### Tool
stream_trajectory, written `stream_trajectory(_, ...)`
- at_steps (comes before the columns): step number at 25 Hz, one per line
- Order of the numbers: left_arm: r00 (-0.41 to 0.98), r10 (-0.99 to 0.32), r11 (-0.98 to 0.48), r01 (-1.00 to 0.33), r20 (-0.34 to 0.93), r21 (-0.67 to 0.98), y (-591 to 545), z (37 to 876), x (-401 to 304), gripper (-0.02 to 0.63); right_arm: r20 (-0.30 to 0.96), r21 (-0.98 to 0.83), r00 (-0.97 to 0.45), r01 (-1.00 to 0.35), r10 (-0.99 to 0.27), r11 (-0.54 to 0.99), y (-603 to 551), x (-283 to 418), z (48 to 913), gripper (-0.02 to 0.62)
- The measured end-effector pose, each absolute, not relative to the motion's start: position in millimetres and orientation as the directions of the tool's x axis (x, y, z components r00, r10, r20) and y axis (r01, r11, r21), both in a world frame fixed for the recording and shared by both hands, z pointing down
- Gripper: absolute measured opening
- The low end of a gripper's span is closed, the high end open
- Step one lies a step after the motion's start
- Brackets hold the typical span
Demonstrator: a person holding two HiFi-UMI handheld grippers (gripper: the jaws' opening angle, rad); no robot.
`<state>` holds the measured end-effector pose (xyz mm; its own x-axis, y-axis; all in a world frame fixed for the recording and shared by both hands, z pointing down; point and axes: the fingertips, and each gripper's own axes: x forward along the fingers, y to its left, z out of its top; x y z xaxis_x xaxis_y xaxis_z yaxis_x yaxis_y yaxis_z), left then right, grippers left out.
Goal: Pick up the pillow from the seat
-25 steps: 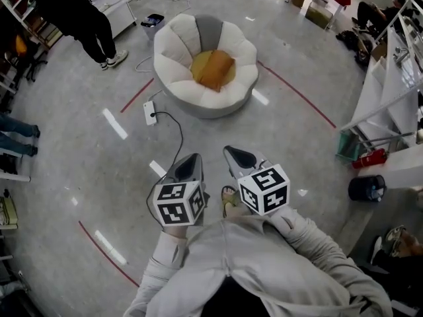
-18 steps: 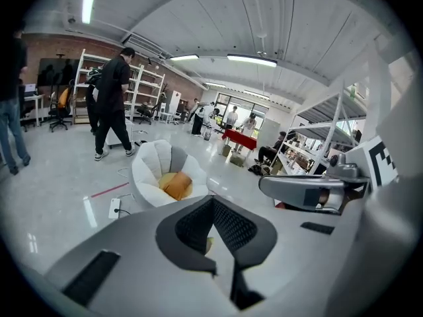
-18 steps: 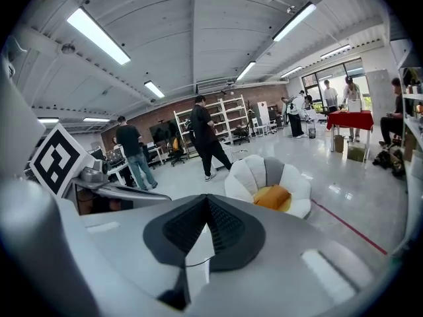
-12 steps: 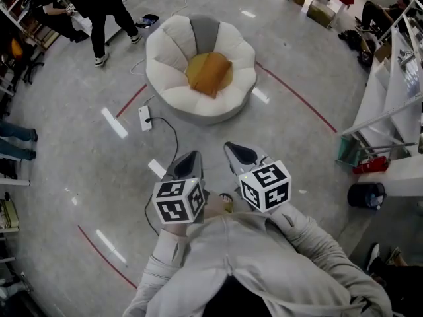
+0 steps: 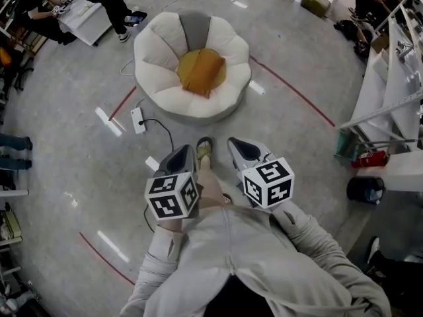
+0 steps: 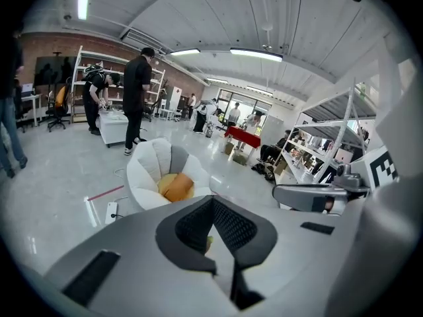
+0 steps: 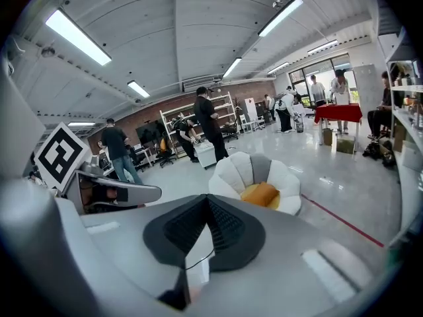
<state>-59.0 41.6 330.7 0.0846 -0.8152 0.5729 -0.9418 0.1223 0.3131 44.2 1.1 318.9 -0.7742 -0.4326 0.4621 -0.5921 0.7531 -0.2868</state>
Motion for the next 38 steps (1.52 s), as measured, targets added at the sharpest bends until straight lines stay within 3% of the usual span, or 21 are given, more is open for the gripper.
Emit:
stream_trajectory(20,0.188,-0.721,0.04,-0.95,0.667,0.31,-175,377,-166,0.003,0.551,-0.281,-0.656,-0.727,-0.515,0.626,-210,-44,356,0.0)
stream_trajectory(31,0.228,-0.61,-0.003,-0.958,0.759,0.286,-281,477,-205,0.003,0.643,-0.28,-0.581,-0.785,-0.499,0.553,-294,-80,436,0.0)
stream_trajectory(33,0.246,-0.584,-0.027,-0.958,0.773,0.284,-301,503,-206,0.039,0.652,-0.285,-0.577,-0.788,-0.492,0.546,-307,-85,455,0.0)
stream_trajectory(38,0.261,-0.499,-0.069,-0.963,0.826,0.262,-345,580,-207,0.239,0.669,-0.315,-0.561,-0.808,-0.487,0.497,-336,-88,508,0.0)
